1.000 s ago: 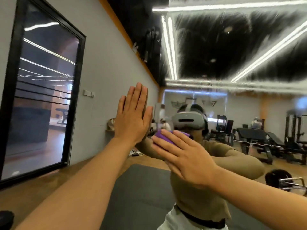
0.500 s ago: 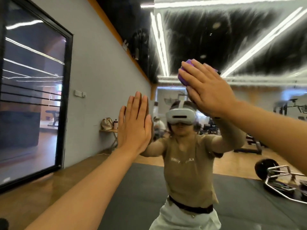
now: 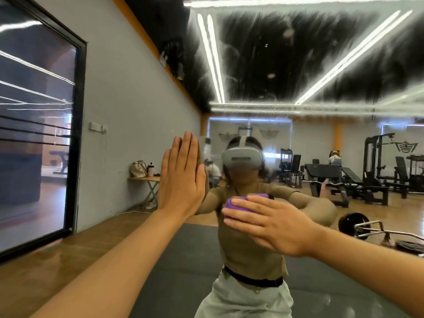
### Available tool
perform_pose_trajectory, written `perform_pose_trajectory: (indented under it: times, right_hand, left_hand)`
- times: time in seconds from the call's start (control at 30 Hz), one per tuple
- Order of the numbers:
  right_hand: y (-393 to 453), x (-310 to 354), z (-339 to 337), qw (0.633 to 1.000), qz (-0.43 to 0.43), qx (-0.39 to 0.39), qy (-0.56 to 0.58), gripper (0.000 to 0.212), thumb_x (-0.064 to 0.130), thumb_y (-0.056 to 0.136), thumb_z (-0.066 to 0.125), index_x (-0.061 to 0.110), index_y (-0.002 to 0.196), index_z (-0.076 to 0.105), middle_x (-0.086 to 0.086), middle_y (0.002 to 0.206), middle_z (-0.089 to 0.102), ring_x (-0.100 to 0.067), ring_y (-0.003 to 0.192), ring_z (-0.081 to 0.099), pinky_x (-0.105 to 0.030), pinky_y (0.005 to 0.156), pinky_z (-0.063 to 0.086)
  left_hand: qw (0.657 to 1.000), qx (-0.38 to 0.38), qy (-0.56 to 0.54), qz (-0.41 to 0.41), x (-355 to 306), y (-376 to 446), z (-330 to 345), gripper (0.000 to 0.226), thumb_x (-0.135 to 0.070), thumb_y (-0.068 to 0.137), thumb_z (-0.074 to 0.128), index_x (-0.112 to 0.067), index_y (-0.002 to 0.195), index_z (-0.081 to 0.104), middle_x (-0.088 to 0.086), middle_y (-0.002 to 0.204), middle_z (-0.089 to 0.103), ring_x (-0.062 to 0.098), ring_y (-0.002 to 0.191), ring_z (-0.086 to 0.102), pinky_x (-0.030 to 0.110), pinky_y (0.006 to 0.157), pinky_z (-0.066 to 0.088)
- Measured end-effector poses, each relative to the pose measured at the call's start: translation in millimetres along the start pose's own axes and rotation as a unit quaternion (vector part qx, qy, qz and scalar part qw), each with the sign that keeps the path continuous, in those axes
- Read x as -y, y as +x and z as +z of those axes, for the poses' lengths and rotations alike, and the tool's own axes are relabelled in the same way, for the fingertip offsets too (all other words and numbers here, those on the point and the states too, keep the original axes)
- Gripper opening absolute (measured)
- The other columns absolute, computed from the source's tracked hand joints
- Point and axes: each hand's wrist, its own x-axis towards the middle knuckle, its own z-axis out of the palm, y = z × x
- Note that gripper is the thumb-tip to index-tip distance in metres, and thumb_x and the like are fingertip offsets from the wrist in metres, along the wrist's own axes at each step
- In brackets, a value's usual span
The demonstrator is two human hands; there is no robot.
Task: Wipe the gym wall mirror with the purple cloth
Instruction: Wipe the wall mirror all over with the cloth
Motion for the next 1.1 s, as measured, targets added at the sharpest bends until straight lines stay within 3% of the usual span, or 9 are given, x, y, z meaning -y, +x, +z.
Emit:
perform_pose_trajectory:
  times: [0.07, 0.13, 0.27, 0.43, 0.5, 0.67, 0.87, 1.0, 1.1]
  right_hand:
    - [6.4, -32.5, -9.3, 0.999, 0.032, -0.018, 0.009, 0.056, 0.036, 0.101, 0.034, 0.019, 0.155, 0.033, -0.004, 0.161, 0.033, -0.020, 0.151, 0.020, -0.038, 0.125, 0.006]
    - [14.2, -76.2, -20.2, 0.991, 0.123, -0.052, 0.022, 0.055, 0.033, 0.102, 0.035, 0.017, 0.154, 0.037, -0.007, 0.161, 0.033, -0.023, 0.151, 0.022, -0.041, 0.124, 0.011]
    - [24.0, -139.6, -35.9, 0.970, 0.230, -0.082, 0.019, 0.053, 0.032, 0.106, 0.031, 0.015, 0.156, 0.035, -0.008, 0.163, 0.030, -0.027, 0.152, 0.024, -0.044, 0.124, 0.018]
    - [26.9, -122.3, -31.5, 0.946, 0.289, -0.142, 0.031, 0.053, 0.030, 0.106, 0.033, 0.012, 0.155, 0.037, -0.011, 0.162, 0.032, -0.031, 0.152, 0.024, -0.045, 0.125, 0.016]
    - [14.8, -87.8, -23.1, 0.951, 0.276, -0.130, 0.046, 0.056, 0.032, 0.104, 0.035, 0.012, 0.156, 0.035, -0.011, 0.164, 0.028, -0.031, 0.153, 0.020, -0.049, 0.124, 0.016]
    - [-48.0, -1.4, -1.6, 0.991, 0.123, -0.043, 0.028, 0.062, 0.035, 0.099, 0.041, 0.020, 0.158, 0.030, -0.003, 0.166, 0.024, -0.028, 0.154, 0.019, -0.047, 0.122, 0.019]
    - [-60.4, -49.8, -7.8, 0.999, 0.015, 0.004, 0.029, 0.057, 0.037, 0.105, 0.034, 0.020, 0.159, 0.029, -0.001, 0.167, 0.022, -0.021, 0.155, 0.016, -0.042, 0.125, 0.016]
    - [-50.7, -125.1, -30.7, 0.988, 0.141, -0.054, 0.032, 0.055, 0.035, 0.103, 0.037, 0.015, 0.155, 0.039, -0.008, 0.163, 0.031, -0.025, 0.153, 0.022, -0.044, 0.125, 0.015]
    - [-46.5, -153.3, -43.8, 0.955, 0.274, -0.108, 0.042, 0.056, 0.033, 0.102, 0.037, 0.014, 0.154, 0.039, -0.008, 0.162, 0.033, -0.026, 0.152, 0.025, -0.042, 0.125, 0.018]
  left_hand:
    - [1.000, 0.001, 0.012, -0.006, -5.9, 0.9, -0.9, 0.062, -0.039, 0.101, 0.017, -0.018, 0.156, -0.003, -0.001, 0.167, -0.004, 0.007, 0.152, -0.010, 0.026, 0.122, -0.016]
    - [1.000, -0.008, 0.020, -0.009, -11.8, 1.1, 0.2, 0.062, -0.039, 0.101, 0.017, -0.017, 0.156, -0.003, 0.000, 0.167, -0.003, 0.010, 0.153, -0.006, 0.027, 0.122, -0.014]
    - [0.999, -0.020, 0.017, -0.027, -25.4, 2.9, 9.6, 0.062, -0.037, 0.102, 0.017, -0.014, 0.156, -0.002, 0.004, 0.168, 0.000, 0.013, 0.154, -0.001, 0.027, 0.123, -0.010]
    - [0.999, -0.022, 0.029, 0.015, -34.9, 8.8, 11.7, 0.061, -0.037, 0.103, 0.022, -0.015, 0.158, 0.004, 0.005, 0.169, 0.007, 0.013, 0.154, 0.001, 0.029, 0.124, -0.008]
    - [0.999, -0.016, 0.024, 0.021, -36.3, 8.7, 13.5, 0.062, -0.037, 0.104, 0.022, -0.016, 0.159, 0.003, 0.003, 0.169, 0.005, 0.012, 0.154, -0.002, 0.029, 0.124, -0.008]
    - [0.999, -0.030, 0.026, 0.021, -39.3, 9.8, 15.5, 0.062, -0.036, 0.103, 0.023, -0.012, 0.158, 0.007, 0.007, 0.168, 0.010, 0.017, 0.154, 0.004, 0.028, 0.124, -0.006]
    - [0.999, -0.012, 0.041, 0.023, -38.6, 10.0, 15.3, 0.065, -0.040, 0.103, 0.025, -0.017, 0.161, 0.008, 0.007, 0.169, 0.005, 0.021, 0.156, 0.001, 0.032, 0.125, -0.007]
    - [0.998, -0.005, 0.045, 0.036, -39.7, 10.5, 14.8, 0.065, -0.043, 0.102, 0.027, -0.022, 0.162, 0.013, 0.010, 0.169, 0.002, 0.025, 0.155, -0.003, 0.037, 0.124, -0.009]
    - [0.998, -0.011, 0.050, 0.028, -51.5, 9.8, 16.9, 0.067, -0.047, 0.100, 0.027, -0.024, 0.162, 0.014, 0.010, 0.169, 0.001, 0.027, 0.155, -0.004, 0.041, 0.123, -0.011]
